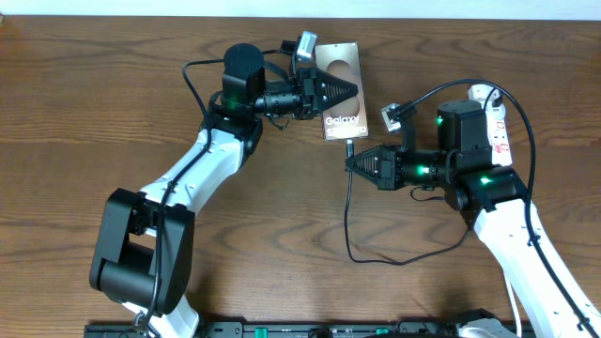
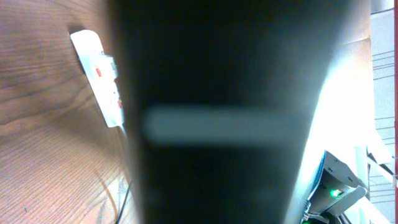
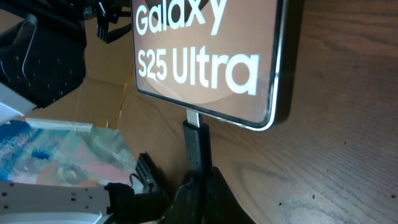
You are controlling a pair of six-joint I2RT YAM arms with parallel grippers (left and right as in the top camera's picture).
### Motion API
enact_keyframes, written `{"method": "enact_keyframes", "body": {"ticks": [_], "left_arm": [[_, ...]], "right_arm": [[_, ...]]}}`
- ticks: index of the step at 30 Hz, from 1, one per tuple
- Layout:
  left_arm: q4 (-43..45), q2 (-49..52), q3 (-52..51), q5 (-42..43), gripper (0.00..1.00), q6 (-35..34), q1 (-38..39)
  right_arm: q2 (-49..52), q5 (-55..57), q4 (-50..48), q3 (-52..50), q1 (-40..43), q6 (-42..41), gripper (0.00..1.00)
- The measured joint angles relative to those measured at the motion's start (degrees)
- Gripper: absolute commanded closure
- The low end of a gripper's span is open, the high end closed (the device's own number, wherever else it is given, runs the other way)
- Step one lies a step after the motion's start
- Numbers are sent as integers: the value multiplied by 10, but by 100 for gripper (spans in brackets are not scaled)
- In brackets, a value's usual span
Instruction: Plug charger to phone and switch on socket
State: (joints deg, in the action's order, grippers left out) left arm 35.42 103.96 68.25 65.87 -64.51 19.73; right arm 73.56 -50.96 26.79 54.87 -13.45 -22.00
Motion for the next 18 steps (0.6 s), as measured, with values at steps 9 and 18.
{"method": "enact_keyframes", "body": {"ticks": [9, 18], "left_arm": [[0, 0, 0, -2, 93, 0, 3], [2, 0, 0, -2, 93, 0, 7]], "right_arm": [[0, 0, 0, 0, 0, -2, 99], [0, -1, 2, -2, 0, -2, 99]]}}
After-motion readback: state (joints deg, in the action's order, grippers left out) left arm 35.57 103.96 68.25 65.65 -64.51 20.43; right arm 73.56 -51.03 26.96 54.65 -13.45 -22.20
